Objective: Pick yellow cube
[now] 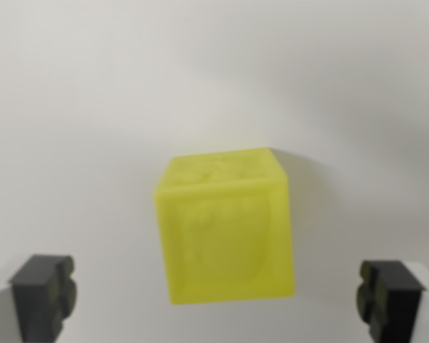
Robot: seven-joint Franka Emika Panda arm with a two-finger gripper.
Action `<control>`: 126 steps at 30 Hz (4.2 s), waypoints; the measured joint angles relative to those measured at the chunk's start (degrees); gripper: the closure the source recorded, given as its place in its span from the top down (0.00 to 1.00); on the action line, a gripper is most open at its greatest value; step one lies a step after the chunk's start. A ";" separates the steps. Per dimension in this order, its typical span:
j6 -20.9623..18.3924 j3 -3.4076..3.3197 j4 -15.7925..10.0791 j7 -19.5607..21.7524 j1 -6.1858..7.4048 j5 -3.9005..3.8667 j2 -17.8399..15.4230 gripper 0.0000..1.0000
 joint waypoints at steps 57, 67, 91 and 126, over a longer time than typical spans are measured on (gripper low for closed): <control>5.94 0.00 0.05 -4.31 -1.00 -0.49 6.16 0.00; 3.09 0.00 -0.76 -4.49 -0.96 -0.24 2.50 0.00; -4.34 0.00 -1.52 -4.78 -0.90 0.17 -5.68 0.00; -16.23 -0.01 0.34 -5.01 -0.87 0.49 -15.68 0.00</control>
